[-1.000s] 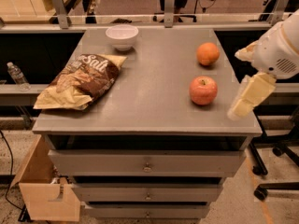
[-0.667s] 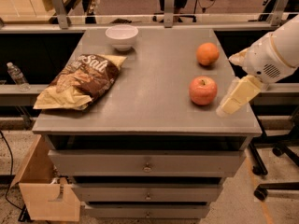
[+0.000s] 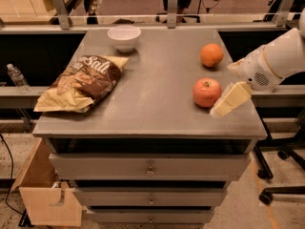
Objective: Move apple near brown chip bag
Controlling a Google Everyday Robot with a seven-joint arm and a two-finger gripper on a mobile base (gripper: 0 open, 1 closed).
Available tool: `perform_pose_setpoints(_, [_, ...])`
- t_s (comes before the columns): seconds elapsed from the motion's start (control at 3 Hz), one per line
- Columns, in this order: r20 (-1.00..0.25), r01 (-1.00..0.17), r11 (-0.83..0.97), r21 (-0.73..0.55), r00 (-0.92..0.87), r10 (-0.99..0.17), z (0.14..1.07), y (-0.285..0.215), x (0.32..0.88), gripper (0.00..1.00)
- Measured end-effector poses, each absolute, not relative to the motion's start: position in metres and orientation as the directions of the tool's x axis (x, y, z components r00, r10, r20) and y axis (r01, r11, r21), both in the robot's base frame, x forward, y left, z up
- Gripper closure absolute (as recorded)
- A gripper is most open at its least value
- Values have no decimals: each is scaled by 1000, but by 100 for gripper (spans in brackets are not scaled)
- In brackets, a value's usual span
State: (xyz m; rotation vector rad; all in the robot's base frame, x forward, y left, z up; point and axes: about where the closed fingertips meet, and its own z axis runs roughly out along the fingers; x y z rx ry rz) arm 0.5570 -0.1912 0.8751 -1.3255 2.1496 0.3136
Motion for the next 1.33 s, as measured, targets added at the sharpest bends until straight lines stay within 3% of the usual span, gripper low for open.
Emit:
perform_pose_setpoints(0.33, [-629, -886, 460, -66, -321, -708, 864, -178, 566, 0])
perform_pose_setpoints(1.33, [-690, -921, 388, -36, -258, -676, 868, -152, 572, 63])
